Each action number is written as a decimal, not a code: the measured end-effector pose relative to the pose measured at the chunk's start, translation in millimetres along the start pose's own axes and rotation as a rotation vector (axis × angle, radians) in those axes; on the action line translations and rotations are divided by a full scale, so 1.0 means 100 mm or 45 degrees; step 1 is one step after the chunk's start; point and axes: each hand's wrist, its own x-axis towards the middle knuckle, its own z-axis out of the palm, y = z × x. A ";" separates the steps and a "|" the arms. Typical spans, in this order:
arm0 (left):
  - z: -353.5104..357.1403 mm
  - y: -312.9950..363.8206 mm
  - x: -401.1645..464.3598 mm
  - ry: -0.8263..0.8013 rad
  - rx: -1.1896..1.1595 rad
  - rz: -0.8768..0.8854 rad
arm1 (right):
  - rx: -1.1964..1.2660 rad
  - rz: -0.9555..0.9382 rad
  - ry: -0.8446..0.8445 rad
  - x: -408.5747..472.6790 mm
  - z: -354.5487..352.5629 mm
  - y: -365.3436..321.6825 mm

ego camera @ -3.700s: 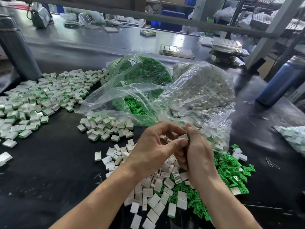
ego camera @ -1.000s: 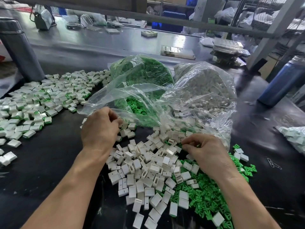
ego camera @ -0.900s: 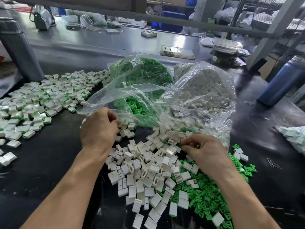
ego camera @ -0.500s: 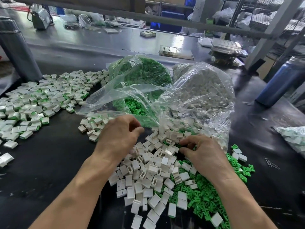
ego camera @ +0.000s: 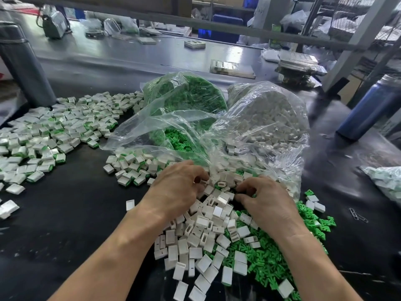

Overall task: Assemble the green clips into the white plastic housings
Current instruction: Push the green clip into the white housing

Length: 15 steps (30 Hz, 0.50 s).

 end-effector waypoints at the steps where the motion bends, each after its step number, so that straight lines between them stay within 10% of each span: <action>1: 0.00 0.00 0.01 -0.010 -0.004 -0.015 | -0.005 0.004 -0.010 0.00 -0.01 0.00; 15: -0.06 -0.01 -0.04 0.163 -0.531 0.030 | -0.022 0.054 -0.052 -0.02 -0.02 -0.03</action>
